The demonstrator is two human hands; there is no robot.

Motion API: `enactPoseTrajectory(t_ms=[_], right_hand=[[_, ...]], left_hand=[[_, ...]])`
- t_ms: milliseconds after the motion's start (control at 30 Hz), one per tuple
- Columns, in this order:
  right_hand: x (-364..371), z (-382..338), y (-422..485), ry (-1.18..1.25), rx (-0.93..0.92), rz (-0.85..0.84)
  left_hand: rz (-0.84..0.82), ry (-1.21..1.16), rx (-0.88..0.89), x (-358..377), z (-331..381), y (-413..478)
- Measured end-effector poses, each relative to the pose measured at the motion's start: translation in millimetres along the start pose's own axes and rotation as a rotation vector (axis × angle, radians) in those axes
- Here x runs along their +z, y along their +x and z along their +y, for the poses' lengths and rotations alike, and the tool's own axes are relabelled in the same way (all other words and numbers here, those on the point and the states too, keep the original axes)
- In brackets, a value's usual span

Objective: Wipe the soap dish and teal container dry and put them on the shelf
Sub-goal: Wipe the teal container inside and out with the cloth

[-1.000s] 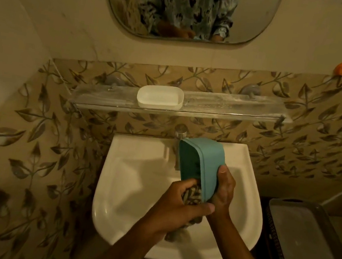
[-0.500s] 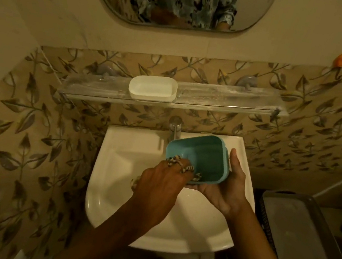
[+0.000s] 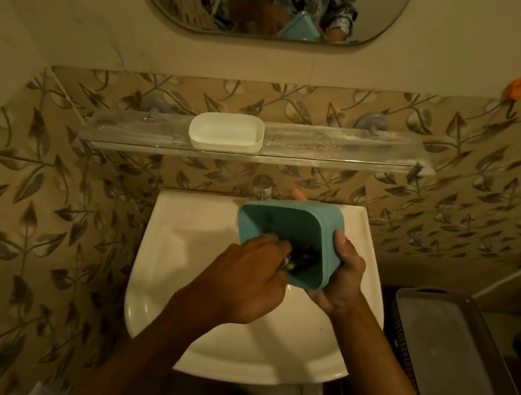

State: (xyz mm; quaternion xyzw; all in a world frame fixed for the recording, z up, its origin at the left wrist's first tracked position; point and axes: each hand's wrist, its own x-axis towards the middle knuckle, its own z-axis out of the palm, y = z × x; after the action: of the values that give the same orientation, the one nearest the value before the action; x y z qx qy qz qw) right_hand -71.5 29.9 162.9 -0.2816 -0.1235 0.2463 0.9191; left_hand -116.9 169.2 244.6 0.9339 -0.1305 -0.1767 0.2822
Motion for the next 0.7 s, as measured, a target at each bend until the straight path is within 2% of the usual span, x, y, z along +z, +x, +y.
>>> enactPoseTrajectory(t_ms=[100, 233, 267, 333, 367, 433, 533, 600, 700], right_hand=[[2.9, 9.8, 3.1, -0.003, 0.007, 0.006], [-3.7, 9.0, 4.7, -0.028, -0.065, 0.031], [-4.5, 7.7, 5.4, -0.037, -0.062, 0.045], [-7.9, 8.7, 4.8, -0.038, -0.052, 0.042], [-8.9, 10.1, 4.7, -0.031, -0.051, 0.041], [-8.2, 12.3, 4.8, -0.005, -0.057, 0.052], [-7.1, 14.1, 5.4, 0.019, -0.064, 0.049], [-5.8, 12.0, 6.6, 0.026, -0.077, 0.051], [-5.3, 7.2, 6.5, -0.012, -0.099, 0.064]], left_hand=[[-0.041, -0.362, -0.029, 4.0, 14.4, -2.8], [-0.047, -0.524, -0.014, 6.6, 11.4, -2.3], [-0.048, -0.446, 0.043, 8.4, 8.0, -3.7], [-0.014, -0.072, 0.123, 16.3, 0.5, -7.8], [0.037, 0.118, 0.123, 20.6, -3.8, -9.1], [0.113, 0.304, 0.063, 22.4, -13.5, -8.7], [0.111, 0.387, -0.054, 15.1, -26.0, -2.2], [0.131, 0.395, -0.062, 15.0, -25.1, -0.6], [0.187, 0.248, -0.004, 19.8, -14.7, -2.8]])
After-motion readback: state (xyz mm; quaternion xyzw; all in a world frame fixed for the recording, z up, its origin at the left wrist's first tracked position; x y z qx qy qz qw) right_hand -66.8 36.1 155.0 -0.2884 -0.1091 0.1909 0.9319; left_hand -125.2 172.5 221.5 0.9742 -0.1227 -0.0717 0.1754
